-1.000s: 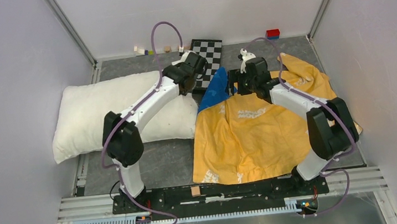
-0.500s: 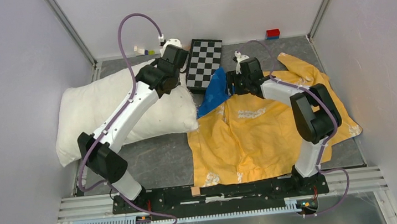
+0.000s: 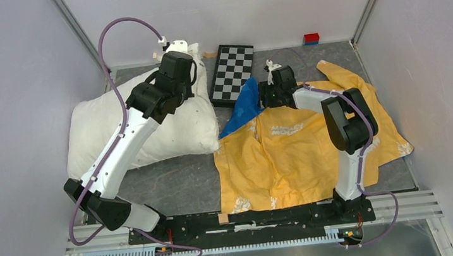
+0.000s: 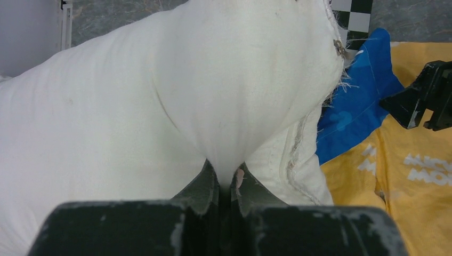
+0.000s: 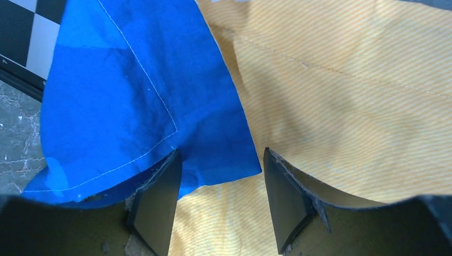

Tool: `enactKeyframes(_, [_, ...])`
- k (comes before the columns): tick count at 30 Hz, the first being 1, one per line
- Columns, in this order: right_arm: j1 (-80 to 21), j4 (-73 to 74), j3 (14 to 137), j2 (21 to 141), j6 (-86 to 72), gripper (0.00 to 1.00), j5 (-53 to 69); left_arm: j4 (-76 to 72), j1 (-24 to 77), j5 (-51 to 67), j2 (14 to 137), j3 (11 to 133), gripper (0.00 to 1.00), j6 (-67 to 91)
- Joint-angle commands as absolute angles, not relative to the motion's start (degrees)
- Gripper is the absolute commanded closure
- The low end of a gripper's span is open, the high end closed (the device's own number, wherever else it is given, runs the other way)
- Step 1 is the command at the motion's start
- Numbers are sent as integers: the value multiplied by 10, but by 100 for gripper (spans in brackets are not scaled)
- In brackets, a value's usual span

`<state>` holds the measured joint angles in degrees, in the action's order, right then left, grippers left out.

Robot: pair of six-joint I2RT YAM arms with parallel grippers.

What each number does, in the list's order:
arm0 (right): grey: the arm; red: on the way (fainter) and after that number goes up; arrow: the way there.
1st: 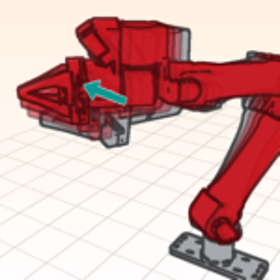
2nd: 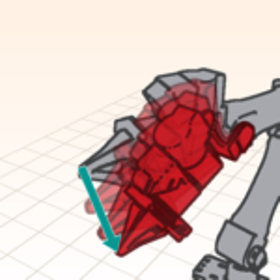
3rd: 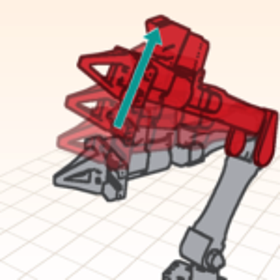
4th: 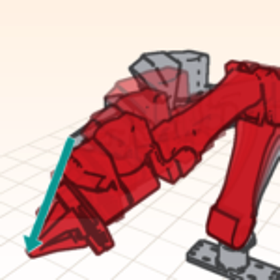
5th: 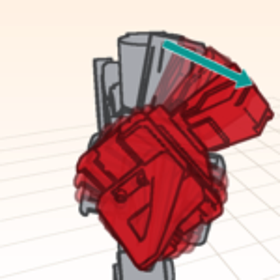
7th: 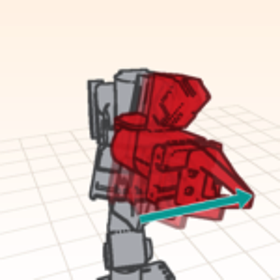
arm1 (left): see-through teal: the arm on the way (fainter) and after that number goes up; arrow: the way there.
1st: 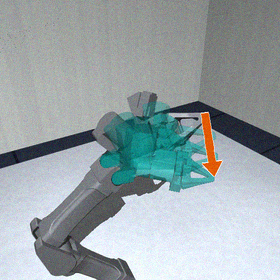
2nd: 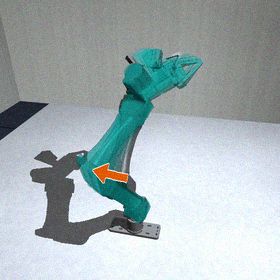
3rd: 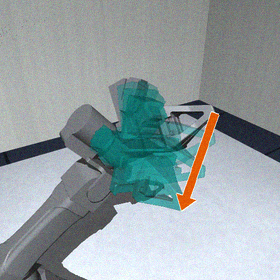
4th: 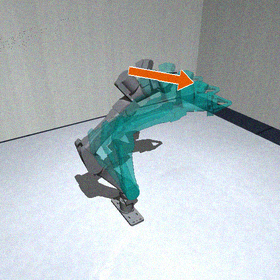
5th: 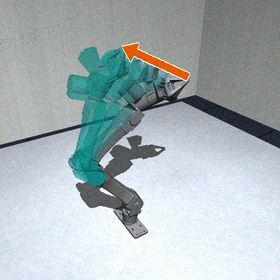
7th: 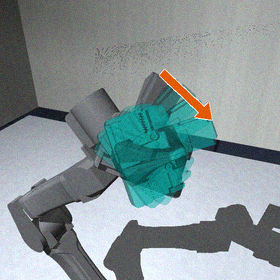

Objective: Put the pillow into the pillowcase

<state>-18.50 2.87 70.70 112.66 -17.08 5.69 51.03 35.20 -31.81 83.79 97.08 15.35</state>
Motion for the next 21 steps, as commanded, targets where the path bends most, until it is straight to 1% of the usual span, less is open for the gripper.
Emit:
enactKeyframes(1, [-184, 6, 728, 1130, -174, 39, 71, 476, 353, -306, 800, 970, 98, 152])
enactKeyframes(2, [-184, 6, 728, 1127, -177, 42, 73, 476, 352, -303, 796, 969, 97, 152])
enactKeyframes(5, [-185, 11, 730, 1115, -184, 56, 75, 476, 353, -296, 783, 962, 98, 152])
enactKeyframes(7, [-188, 15, 734, 1103, -186, 68, 74, 476, 353, -292, 775, 957, 98, 152])
enactKeyframes(10, [-195, 33, 750, 1094, -189, 93, 72, 475, 353, -277, 761, 947, 98, 152])
enactKeyframes(11, [-200, 42, 758, 1091, -191, 100, 73, 475, 352, -271, 756, 942, 98, 152])
enactKeyframes(17, [-241, 54, 786, 1046, -226, 100, 74, 475, 353, -228, 726, 911, 98, 157])
enactKeyframes(21, [-281, 40, 846, 1068, -275, 100, 72, 459, 354, -190, 699, 888, 98, 162])
